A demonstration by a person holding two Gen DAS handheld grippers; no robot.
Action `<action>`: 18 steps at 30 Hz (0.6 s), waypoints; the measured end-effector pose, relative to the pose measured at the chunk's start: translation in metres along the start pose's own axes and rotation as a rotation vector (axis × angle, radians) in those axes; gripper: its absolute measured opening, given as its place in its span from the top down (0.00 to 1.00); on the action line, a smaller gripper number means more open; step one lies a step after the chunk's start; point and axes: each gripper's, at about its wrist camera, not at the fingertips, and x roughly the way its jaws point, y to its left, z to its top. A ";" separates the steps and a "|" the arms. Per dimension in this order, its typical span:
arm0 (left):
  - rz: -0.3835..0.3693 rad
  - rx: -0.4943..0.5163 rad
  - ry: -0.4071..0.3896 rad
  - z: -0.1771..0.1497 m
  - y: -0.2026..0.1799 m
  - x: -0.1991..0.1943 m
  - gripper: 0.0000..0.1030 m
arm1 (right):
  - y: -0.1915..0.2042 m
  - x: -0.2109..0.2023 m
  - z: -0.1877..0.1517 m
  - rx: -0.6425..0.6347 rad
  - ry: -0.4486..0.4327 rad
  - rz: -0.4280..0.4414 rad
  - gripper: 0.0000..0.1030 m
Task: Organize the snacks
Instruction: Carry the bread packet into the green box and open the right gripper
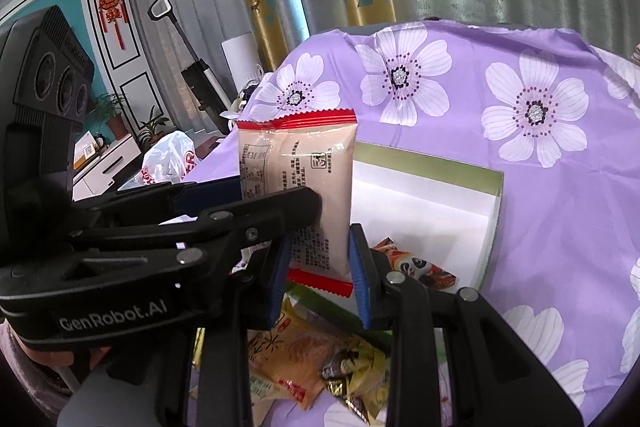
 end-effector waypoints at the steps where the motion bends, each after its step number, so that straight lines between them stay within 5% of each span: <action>1: 0.001 -0.002 0.003 0.001 0.002 0.002 0.54 | -0.001 0.004 0.001 0.001 0.004 0.000 0.71; 18: -0.010 -0.084 0.131 0.010 0.043 0.062 0.54 | -0.023 0.067 0.012 0.049 0.122 0.010 0.71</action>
